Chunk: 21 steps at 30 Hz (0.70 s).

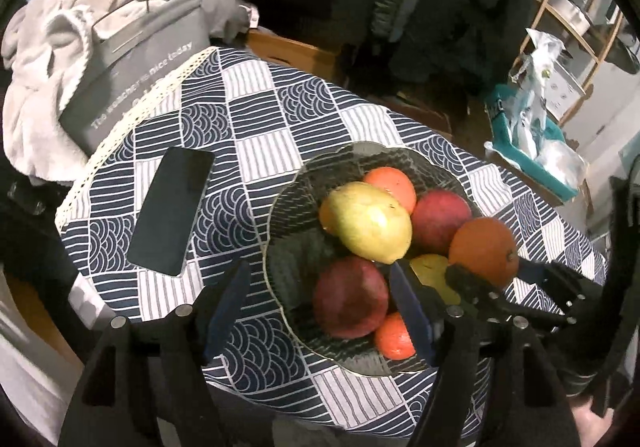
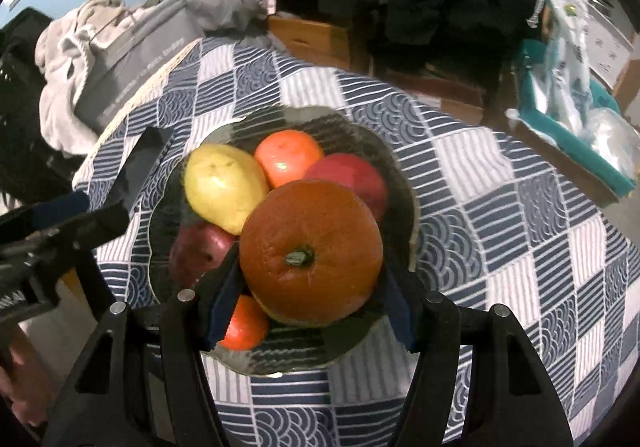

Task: Organize fruits
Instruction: 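Open both tools to drop the oranges into the glass bowl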

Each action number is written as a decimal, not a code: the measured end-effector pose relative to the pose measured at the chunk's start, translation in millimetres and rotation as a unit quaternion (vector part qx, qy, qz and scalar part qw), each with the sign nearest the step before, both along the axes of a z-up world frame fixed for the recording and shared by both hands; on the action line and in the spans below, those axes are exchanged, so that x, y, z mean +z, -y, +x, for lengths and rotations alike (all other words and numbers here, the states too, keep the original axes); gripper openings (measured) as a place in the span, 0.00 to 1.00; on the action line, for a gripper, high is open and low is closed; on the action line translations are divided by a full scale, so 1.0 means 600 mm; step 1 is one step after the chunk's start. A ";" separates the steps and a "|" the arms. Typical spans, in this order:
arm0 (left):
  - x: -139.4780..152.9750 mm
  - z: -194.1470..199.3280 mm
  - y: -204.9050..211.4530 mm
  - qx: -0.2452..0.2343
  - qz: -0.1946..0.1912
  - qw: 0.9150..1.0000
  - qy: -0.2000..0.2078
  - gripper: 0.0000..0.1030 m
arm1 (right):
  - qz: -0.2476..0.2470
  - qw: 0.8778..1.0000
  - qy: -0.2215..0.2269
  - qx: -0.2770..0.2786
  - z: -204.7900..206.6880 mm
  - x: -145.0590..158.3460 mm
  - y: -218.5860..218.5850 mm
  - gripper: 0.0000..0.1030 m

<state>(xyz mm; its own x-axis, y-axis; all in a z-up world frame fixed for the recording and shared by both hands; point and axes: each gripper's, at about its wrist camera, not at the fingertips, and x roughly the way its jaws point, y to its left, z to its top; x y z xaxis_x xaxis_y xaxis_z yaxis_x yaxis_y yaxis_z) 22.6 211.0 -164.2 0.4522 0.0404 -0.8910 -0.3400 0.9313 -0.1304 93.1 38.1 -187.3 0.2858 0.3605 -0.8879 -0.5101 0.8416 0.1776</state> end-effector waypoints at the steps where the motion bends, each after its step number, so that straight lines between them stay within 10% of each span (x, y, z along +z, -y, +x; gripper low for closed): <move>1: 0.001 -0.001 -0.003 0.003 -0.003 1.000 -0.002 0.71 | 0.003 1.000 -0.005 0.002 0.001 -0.005 -0.006 0.63; 21: 0.024 -0.009 -0.002 0.005 -0.014 1.000 0.012 0.72 | 0.036 0.999 0.016 0.001 0.008 0.034 -0.005 0.77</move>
